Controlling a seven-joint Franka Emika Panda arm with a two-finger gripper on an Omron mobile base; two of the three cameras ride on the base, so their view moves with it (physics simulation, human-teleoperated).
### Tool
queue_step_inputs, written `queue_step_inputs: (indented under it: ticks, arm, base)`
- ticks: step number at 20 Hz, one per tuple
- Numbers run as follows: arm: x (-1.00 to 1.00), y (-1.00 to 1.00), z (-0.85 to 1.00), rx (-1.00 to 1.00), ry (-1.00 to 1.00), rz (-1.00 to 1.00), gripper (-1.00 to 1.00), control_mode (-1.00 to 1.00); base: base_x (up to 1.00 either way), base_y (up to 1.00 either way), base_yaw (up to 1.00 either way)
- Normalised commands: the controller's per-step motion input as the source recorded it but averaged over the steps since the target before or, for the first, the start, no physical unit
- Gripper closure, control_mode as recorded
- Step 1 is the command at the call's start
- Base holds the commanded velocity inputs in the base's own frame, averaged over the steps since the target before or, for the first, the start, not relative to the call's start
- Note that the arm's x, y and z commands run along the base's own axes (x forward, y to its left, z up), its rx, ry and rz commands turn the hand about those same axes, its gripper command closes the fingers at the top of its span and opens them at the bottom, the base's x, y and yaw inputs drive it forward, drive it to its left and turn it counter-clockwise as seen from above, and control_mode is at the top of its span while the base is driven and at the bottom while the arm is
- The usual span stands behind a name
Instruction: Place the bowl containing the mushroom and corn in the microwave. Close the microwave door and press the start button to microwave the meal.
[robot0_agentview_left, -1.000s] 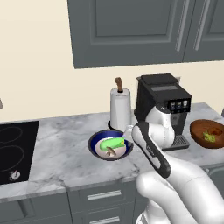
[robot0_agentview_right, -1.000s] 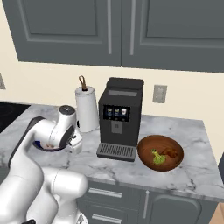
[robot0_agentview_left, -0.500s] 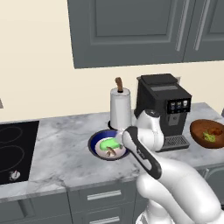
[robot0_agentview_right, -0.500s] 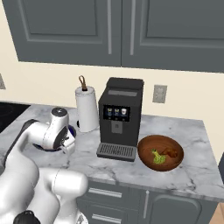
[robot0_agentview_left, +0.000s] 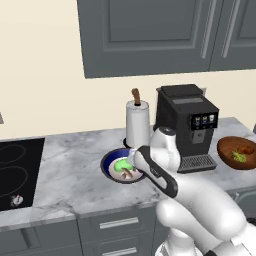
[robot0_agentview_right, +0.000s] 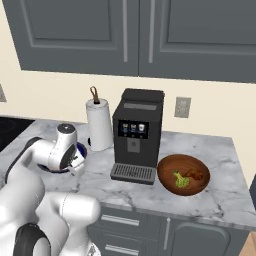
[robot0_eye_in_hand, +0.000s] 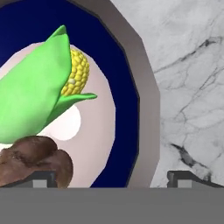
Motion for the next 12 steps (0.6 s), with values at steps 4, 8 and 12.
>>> queue_step_inputs:
  ticks: [4, 8, 12]
  arm:
    - [0.08, 0.0, -0.26, 0.0, 0.0, 0.0, -1.0, -1.0]
    - [0.02, 0.0, -0.21, 0.01, -0.02, 0.0, -1.0, -1.0]
    - [0.01, 0.0, -0.2, 0.03, -0.09, 0.0, -1.0, -1.0]
  base:
    - [0.0, 0.0, 0.0]
    - [0.0, 0.0, 0.0]
    - [0.0, 0.0, 0.0]
